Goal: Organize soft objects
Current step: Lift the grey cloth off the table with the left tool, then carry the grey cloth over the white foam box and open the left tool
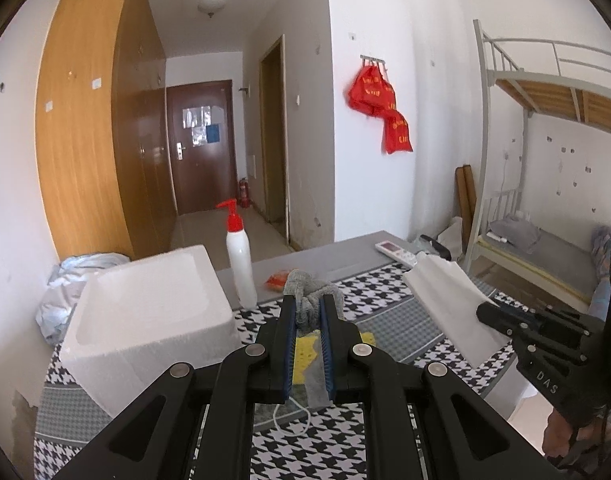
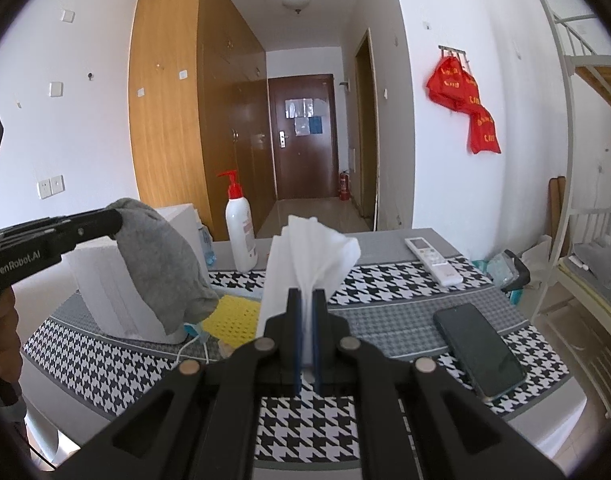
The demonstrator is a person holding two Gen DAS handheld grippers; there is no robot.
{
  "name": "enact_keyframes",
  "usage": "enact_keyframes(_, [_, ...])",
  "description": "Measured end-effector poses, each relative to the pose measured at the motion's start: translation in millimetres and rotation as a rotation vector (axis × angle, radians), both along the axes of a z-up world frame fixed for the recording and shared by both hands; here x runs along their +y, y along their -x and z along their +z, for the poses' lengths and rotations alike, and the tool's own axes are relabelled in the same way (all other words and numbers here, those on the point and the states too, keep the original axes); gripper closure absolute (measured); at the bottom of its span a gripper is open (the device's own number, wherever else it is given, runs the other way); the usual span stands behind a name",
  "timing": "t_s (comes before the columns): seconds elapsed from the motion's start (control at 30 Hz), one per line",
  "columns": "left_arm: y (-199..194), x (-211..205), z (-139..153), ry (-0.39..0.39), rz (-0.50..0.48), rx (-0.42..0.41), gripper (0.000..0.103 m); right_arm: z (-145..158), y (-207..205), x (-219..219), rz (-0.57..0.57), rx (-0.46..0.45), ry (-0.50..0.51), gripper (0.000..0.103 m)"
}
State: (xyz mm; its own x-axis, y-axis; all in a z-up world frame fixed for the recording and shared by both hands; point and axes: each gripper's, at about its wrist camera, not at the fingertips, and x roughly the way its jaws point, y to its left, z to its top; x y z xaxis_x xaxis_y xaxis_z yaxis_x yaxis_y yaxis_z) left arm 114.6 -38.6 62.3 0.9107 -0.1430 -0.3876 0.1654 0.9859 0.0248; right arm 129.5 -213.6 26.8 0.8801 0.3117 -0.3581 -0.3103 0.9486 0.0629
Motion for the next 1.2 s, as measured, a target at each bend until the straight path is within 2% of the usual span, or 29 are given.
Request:
enact_keyframes(0.6, [-23.3, 7.5, 24.6, 0.002, 0.009, -0.034, 0.091, 17.3, -17.4, 17.2, 0.018, -0.02, 0.008, 0.096])
enact_keyframes(1.2, [-28.4, 32.1, 50.8, -0.012, 0.129, -0.074, 0.091, 42.4, -29.4, 48.9, 0.093, -0.061, 0.014, 0.096])
